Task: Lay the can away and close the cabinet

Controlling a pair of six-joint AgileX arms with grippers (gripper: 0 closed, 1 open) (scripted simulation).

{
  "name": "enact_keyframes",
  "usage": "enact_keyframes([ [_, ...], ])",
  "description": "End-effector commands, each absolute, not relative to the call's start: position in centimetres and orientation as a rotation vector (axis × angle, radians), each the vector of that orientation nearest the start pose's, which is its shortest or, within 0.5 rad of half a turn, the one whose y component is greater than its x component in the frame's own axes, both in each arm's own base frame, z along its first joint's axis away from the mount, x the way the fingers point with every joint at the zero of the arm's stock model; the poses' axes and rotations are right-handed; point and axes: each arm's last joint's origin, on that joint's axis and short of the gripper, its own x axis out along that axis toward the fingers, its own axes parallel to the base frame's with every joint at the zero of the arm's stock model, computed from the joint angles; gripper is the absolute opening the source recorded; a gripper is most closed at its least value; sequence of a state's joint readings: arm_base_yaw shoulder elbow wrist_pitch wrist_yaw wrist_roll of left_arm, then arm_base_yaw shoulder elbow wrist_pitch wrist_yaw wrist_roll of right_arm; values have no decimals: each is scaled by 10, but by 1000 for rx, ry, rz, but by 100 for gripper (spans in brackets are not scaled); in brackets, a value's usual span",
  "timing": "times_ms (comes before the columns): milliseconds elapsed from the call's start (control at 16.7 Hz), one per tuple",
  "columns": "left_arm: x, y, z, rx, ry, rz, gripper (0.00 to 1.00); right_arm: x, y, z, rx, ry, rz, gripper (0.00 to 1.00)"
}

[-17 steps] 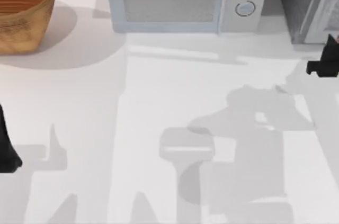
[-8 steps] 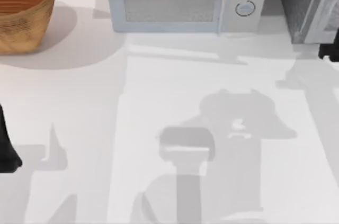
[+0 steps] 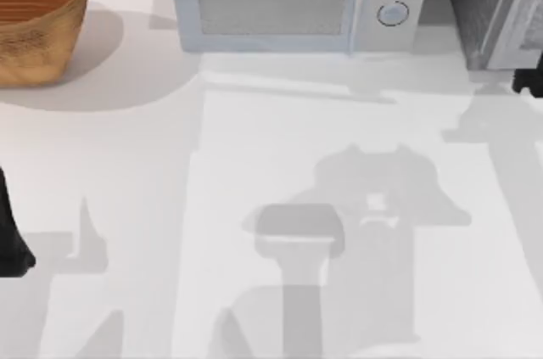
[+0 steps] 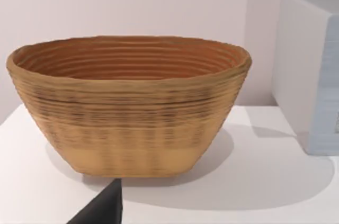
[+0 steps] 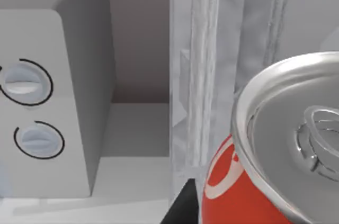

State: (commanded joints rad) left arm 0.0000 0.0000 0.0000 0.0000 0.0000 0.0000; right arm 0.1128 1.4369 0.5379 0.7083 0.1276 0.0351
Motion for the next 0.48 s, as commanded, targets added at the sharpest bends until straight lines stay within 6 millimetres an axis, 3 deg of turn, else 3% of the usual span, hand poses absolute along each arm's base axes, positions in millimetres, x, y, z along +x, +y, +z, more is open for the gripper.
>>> enact_keyframes([
  [480, 106, -1, 160, 0, 0, 0, 100, 227, 19, 217, -2, 117, 14, 0],
])
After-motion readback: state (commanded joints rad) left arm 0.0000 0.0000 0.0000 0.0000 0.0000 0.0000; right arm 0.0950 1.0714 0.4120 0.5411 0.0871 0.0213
